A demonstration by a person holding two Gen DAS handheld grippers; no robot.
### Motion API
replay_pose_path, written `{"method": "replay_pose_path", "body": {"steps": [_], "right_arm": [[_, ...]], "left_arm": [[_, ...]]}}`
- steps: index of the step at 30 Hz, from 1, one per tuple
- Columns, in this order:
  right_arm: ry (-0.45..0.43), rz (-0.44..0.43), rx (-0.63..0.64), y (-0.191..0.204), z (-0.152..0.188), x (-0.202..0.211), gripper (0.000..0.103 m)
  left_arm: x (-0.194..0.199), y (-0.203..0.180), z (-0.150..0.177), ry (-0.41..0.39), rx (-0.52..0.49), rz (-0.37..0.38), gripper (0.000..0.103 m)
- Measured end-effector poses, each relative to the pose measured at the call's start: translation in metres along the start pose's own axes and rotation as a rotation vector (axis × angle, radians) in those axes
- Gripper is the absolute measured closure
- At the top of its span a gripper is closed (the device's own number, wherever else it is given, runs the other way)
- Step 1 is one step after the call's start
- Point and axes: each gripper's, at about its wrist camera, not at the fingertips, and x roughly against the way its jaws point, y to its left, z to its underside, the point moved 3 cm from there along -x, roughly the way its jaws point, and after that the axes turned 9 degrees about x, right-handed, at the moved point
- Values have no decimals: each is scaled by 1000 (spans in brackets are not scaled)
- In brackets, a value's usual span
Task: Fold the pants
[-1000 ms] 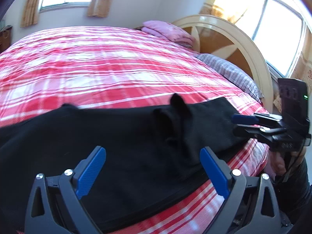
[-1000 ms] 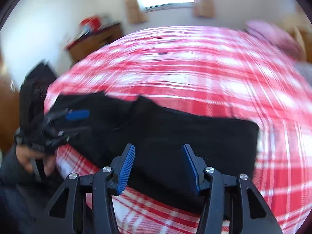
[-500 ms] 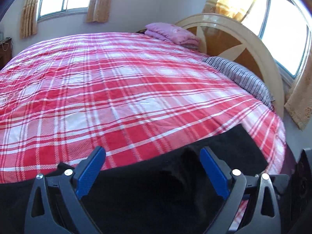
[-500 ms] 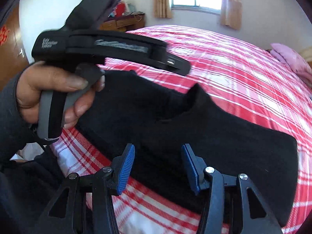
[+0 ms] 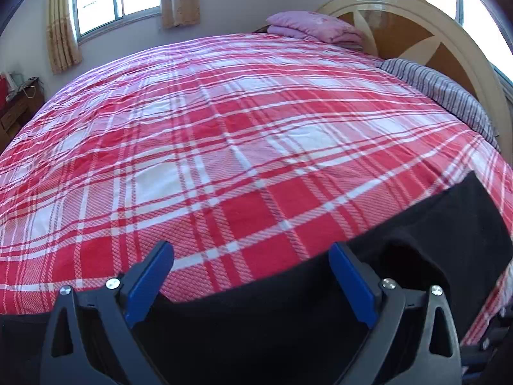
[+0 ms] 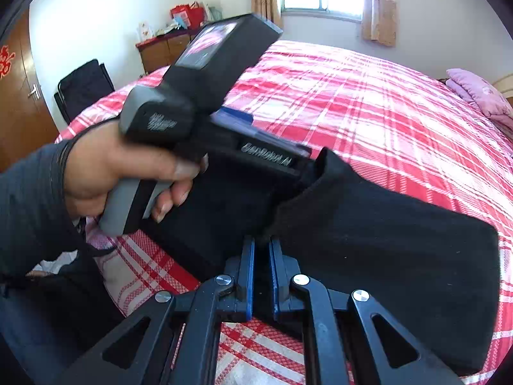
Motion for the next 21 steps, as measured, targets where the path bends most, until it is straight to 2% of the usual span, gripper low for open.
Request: {"method": "replay_pose_path", "body": {"steps": [4, 8, 9, 10, 12, 15, 16, 18, 19, 21], "right_arm": [[15, 5, 24, 6, 7, -11, 95], [30, 44, 151, 19, 7, -5, 90], [40, 40, 176, 21, 9, -1, 82], [45, 13, 191, 20, 12, 7, 69], [34, -17, 183, 13, 19, 23, 52], [3, 11, 148, -7, 30, 47, 51], [-3, 49, 133, -18, 34, 54, 51], [-10, 105, 105, -37, 36, 62, 51], [-14, 120, 91, -45, 37, 66, 51], [-38, 150, 44, -65, 38, 77, 51]], "left_arm": [[-3, 20, -2, 10, 92, 12, 4], [17, 26, 3, -22, 156, 57, 4], [29, 24, 5, -46, 163, 78, 4], [37, 22, 8, -58, 163, 102, 4], [52, 11, 13, -66, 149, 155, 4], [67, -14, 20, -64, 110, 245, 4], [66, -23, 21, -50, 105, 266, 5], [60, -36, 23, -14, 94, 314, 18], [57, -42, 25, 1, 82, 318, 26], [46, -57, 33, 36, 26, 301, 33]]}}
